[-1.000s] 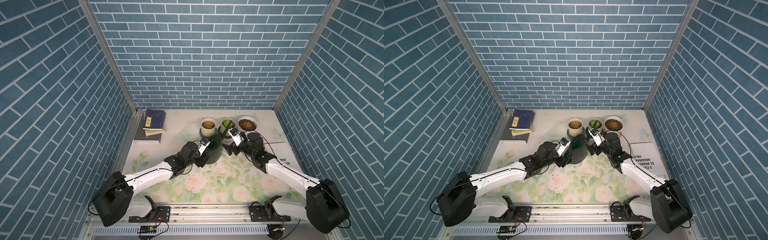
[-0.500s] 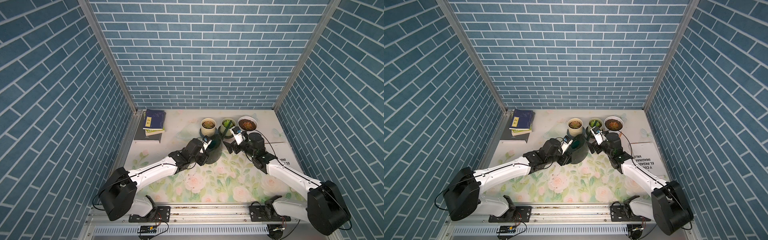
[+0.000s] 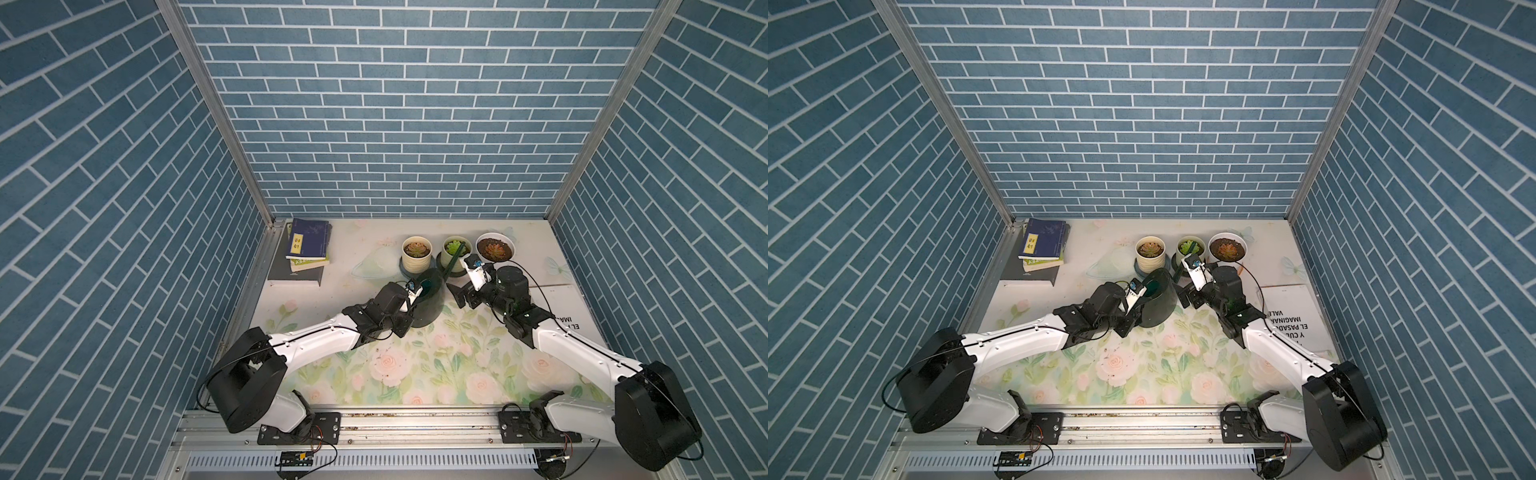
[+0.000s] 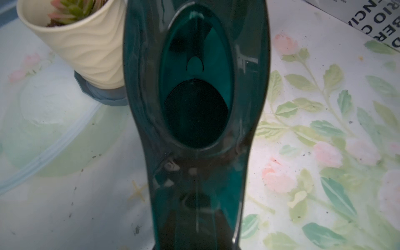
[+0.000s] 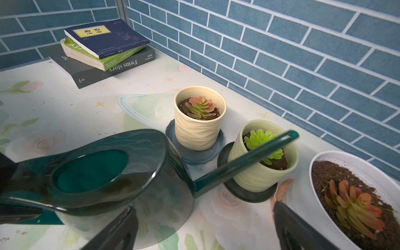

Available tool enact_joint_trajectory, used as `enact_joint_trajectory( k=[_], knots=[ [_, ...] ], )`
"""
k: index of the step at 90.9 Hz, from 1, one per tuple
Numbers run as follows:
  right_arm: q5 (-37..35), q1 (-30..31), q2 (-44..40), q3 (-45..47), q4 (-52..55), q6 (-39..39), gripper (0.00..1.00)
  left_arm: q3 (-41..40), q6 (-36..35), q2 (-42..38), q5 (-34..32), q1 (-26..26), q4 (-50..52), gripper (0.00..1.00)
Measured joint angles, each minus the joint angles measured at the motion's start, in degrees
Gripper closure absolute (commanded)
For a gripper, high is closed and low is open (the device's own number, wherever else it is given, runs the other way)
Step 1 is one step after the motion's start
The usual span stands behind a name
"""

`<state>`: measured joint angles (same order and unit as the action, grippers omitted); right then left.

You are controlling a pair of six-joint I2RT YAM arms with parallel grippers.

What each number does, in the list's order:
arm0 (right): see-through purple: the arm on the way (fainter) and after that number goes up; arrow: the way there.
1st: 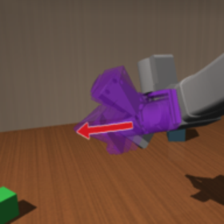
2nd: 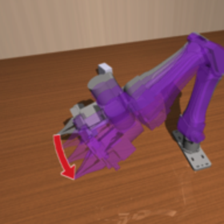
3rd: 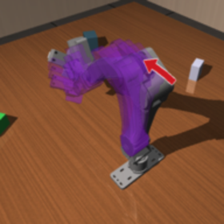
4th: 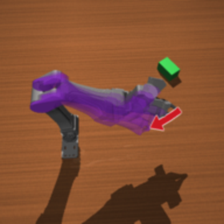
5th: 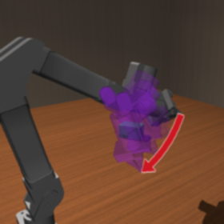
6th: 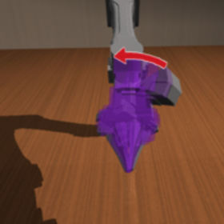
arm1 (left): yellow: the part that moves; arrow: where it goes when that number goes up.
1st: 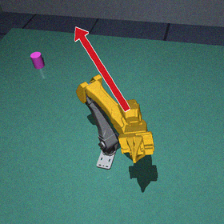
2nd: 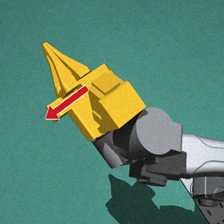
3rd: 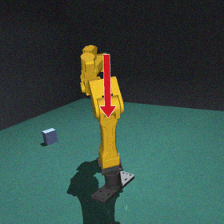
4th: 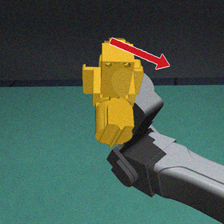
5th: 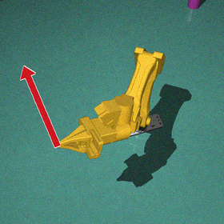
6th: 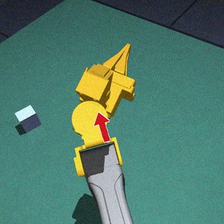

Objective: Water the succulent around the soil edge
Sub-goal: Pick up the watering can from the center of the board.

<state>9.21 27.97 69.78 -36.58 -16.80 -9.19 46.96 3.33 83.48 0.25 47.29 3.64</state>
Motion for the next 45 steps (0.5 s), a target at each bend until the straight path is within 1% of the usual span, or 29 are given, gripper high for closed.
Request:
enact_joint_trajectory(
  k=[4, 11, 28, 38, 45],
  knots=[
    [0.0, 0.0, -0.04, 0.0, 0.0, 0.0, 0.0, 0.0, 0.09, -0.13, 0.0, 0.04, 0.28, 0.86],
    [0.0, 0.0, -0.04, 0.0, 0.02, -0.02, 0.01, 0.0, 0.09, -0.79, -0.24, 0.04, 1.16, 1.0],
    [0.0, 0.0, -1.11, 0.0, 0.79, 0.0, 0.01, 0.98, 0.48, -3.3, -3.63, 0.07, 6.93, 1.0],
    [-0.11, 0.0, -4.13, -0.11, 2.27, 0.0, 0.01, 5.68, -0.31, -3.67, -5.75, 0.04, 14.67, 1.0],
    [-1.44, 0.0, -7.15, -0.11, 2.34, 0.0, 0.0, 10.08, -1.2, -4.13, -6.88, -0.02, 20.72, 1.0]
  ],
)
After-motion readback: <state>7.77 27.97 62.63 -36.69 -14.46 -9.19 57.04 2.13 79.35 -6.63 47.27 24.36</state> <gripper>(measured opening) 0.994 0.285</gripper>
